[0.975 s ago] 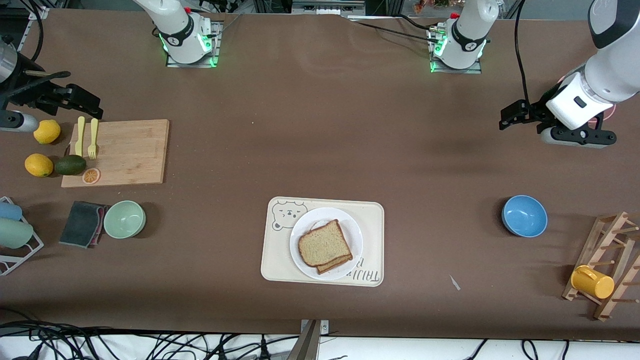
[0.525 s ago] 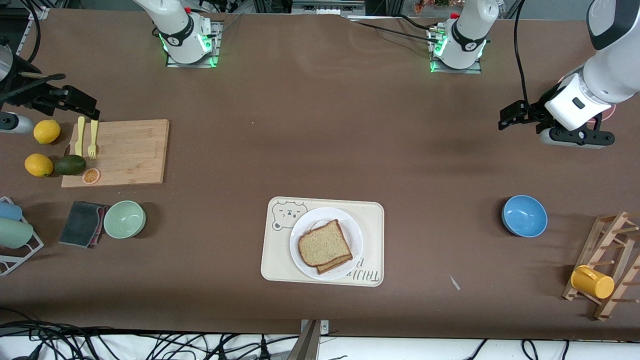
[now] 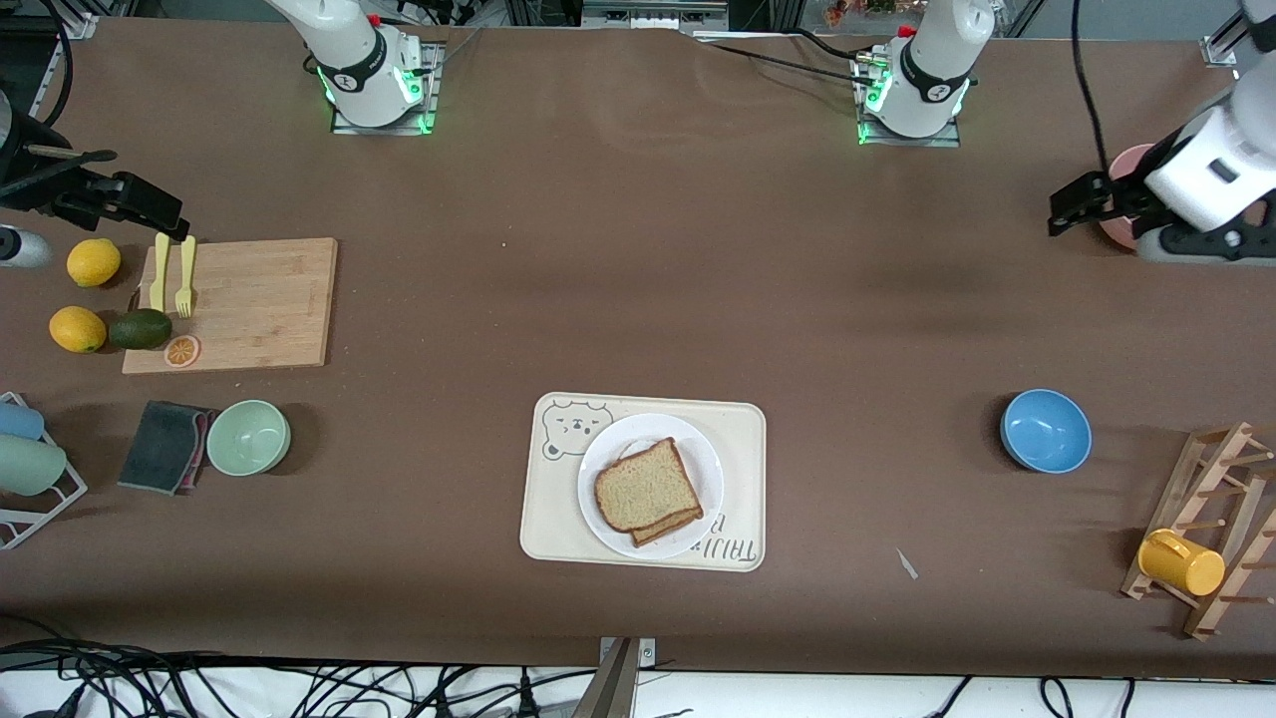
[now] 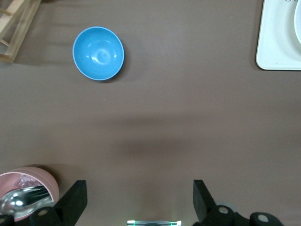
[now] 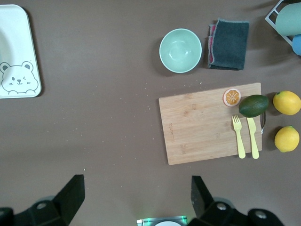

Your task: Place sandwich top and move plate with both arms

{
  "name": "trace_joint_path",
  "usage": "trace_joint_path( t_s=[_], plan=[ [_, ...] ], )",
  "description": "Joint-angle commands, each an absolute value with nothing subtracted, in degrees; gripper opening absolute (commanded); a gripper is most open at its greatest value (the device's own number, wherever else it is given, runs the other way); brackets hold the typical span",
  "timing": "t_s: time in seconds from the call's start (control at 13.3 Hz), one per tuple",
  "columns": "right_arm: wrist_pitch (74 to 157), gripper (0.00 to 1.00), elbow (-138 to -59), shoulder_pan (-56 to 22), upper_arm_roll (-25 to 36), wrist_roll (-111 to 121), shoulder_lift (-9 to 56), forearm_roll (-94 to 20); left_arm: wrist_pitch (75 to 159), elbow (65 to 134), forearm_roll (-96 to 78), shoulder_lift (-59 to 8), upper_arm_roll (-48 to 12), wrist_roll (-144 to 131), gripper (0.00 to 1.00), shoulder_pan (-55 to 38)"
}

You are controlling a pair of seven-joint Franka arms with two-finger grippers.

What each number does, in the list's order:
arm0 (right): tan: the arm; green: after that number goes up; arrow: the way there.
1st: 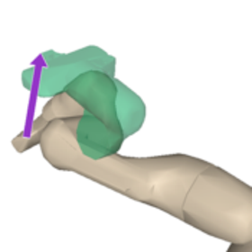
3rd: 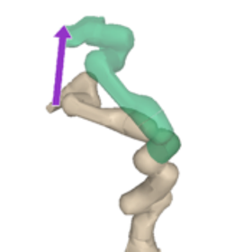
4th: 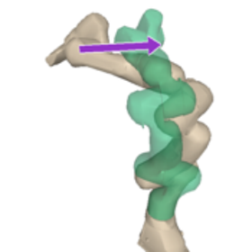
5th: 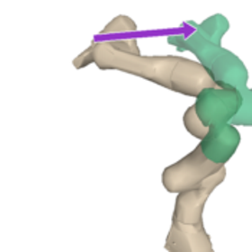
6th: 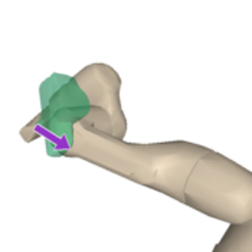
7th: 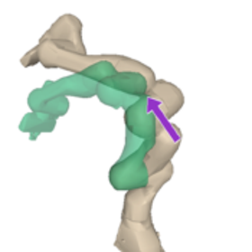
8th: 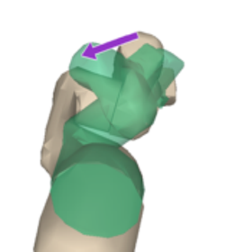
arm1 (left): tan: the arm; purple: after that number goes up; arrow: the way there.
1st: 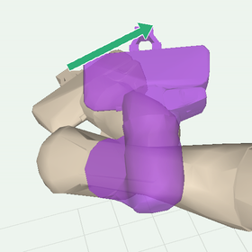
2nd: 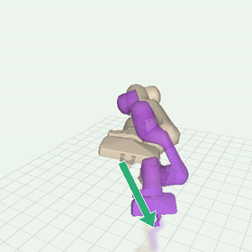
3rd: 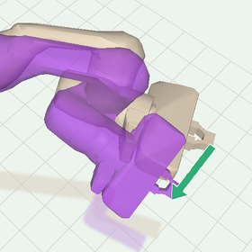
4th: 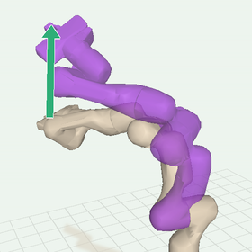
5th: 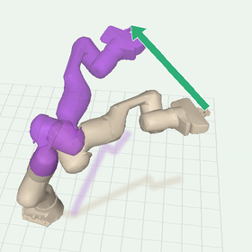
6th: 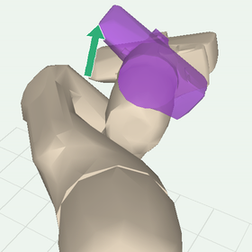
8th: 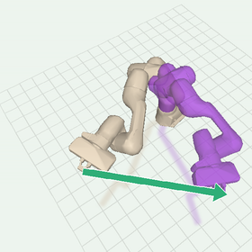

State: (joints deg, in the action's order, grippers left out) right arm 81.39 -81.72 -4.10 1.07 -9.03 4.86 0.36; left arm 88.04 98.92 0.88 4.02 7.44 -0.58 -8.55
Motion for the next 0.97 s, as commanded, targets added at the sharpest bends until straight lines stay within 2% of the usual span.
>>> trace_joint_path(
  t_s=[0.0, 0.6, 0.9],
  plan=[
    [80.4, 1.00, -80.2, -4.0, 1.1, -9.4, 5.4, 0.1, 87.2, 98.3, 2.7, 3.4, 6.6, -1.3, 0.99, -8.3],
    [80.5, 1.00, -80.2, -4.0, 1.1, -9.1, 5.4, 0.1, 81.0, 94.5, 7.8, 6.9, 4.3, -1.3, 0.99, -8.2],
    [80.5, 1.00, -80.2, -4.0, 1.1, -8.9, 5.4, -0.1, 81.0, 94.4, 6.9, 7.6, 5.1, -1.3, 0.99, -7.7]
  ],
)
